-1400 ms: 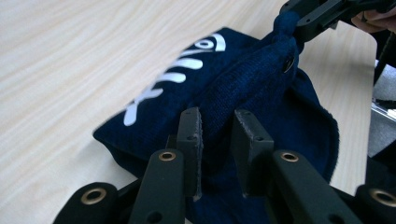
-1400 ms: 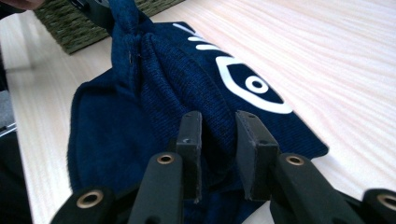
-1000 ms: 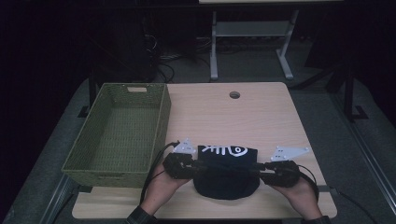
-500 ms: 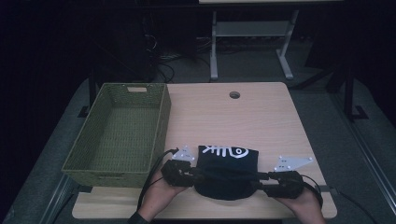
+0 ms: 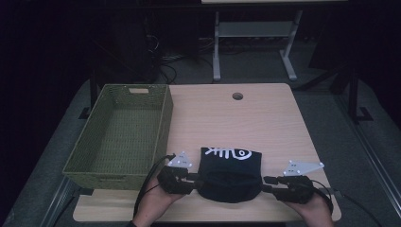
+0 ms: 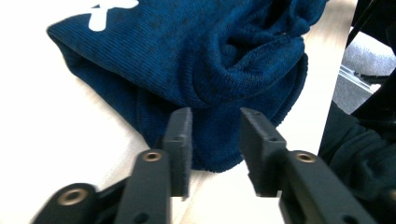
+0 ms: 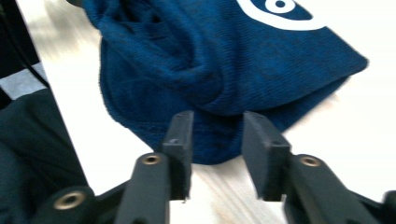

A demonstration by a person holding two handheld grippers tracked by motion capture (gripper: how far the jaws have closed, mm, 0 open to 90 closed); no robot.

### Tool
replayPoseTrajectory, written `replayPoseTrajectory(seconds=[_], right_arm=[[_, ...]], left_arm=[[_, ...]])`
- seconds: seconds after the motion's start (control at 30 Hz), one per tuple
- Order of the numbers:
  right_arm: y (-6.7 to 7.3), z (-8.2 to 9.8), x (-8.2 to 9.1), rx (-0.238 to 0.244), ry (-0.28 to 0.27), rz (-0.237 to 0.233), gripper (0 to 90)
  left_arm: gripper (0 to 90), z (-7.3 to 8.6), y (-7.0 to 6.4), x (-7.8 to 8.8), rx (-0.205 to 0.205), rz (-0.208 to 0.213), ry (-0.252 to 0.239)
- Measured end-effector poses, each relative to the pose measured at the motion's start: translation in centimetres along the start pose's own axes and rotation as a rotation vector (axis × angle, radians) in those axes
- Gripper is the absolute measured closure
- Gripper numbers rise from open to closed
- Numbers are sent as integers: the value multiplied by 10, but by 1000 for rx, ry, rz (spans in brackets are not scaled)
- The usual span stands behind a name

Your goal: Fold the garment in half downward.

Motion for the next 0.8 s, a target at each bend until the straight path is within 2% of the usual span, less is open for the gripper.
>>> replayPoseTrajectory(seconds=[0.07, 0.2, 0.23, 0.27, 0.43, 0.67, 0.8], right_arm=[[-4, -1, 3, 0, -3, 20, 701], [-11, -7, 8, 4, -32, 48, 835], [-12, -9, 9, 3, -39, 50, 863], [-13, -11, 9, 4, -44, 54, 898], [-12, -21, 6, 17, -51, 48, 899], [-7, -32, 2, 44, -63, 36, 899], [-5, -39, 0, 55, -73, 22, 899]], left_arm=[[711, -1, 1, 3, -1, -14, 4], [881, -6, 5, 8, 16, -49, 17], [897, -8, 6, 9, 21, -56, 15], [898, -10, 7, 11, 19, -65, 15], [898, -25, 13, 8, 14, -99, 9], [898, -50, 26, -8, 25, -94, -20], [897, -60, 35, -17, 25, -101, -20]])
Point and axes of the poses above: each handheld gripper's, and its own axes: x roughly backward along the jaws, z roughly out of its underside, y roughly to its left, the point moved 7 cm from there along -x, roughly forward along the jaws, and after that the axes turned 8 degrees about y, right-handed, at the moved point
